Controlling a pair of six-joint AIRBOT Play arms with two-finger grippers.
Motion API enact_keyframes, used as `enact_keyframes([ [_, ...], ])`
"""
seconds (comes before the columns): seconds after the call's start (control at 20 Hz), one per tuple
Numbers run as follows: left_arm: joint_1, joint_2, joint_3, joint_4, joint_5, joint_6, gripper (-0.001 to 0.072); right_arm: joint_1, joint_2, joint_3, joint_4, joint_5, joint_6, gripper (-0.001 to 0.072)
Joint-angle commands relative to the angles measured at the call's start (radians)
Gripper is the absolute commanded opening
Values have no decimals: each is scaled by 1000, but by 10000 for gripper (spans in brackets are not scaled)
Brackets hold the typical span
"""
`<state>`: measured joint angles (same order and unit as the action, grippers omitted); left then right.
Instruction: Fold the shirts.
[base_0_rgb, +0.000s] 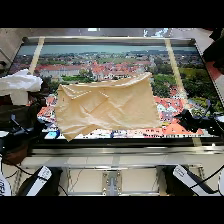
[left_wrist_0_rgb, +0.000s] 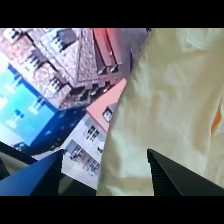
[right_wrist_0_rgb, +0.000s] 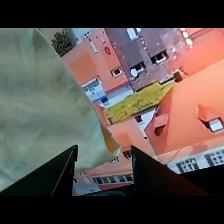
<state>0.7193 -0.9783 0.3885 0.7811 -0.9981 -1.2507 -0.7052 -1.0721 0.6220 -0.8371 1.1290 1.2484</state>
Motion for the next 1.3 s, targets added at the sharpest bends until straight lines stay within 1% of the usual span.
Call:
enact_keyframes([
  [0.0,-3,-113,-25,-122,-37,109,620,-126,-38,-28,111,112,-125,388],
  [0.1,-24,-166,-25,-199,-22,160,610,-142,-16,-27,111,108,-142,388],
  [0.15,-46,-185,-24,-219,-11,167,608,-142,-5,-27,111,106,-143,388],
  [0.25,-110,-214,-24,-223,19,167,573,-142,11,-27,112,102,-143,388],
  [0.3,-153,-228,-24,-238,41,167,569,-142,18,-27,111,102,-143,388],
  [0.35,-193,-238,-24,-261,72,167,538,-142,21,-27,111,108,-143,387],
  [0.4,-225,-244,-24,-285,102,167,447,-142,21,-28,106,119,-143,387],
  [0.45,-249,-244,-22,-307,121,167,303,-142,21,-28,91,137,-143,387],
  [0.5,-253,-244,-20,-325,123,167,37,-142,21,-29,51,153,-136,387],
  [0.55,-253,-244,-17,-330,122,168,12,-142,21,-33,-1,180,-103,387],
  [0.6,-250,-244,-15,-330,122,167,11,-142,21,-50,-56,201,-59,387],
  [0.65,-250,-244,-13,-330,122,167,11,-142,21,-80,-67,188,-34,388],
  [0.7,-250,-244,-13,-330,119,167,12,-141,21,-122,-26,149,-24,388],
  [0.8,-250,-244,-13,-330,104,167,11,-105,14,-210,108,54,-37,387],
  [0.95,-250,-244,-13,-331,98,167,11,45,-22,-252,148,-86,-37,388],
  [1.1,-250,-244,-13,-349,97,167,11,173,-57,-252,273,-232,-38,388],
  [1.25,-250,-244,-13,-349,98,167,11,243,-97,-252,298,-299,-33,388],
])
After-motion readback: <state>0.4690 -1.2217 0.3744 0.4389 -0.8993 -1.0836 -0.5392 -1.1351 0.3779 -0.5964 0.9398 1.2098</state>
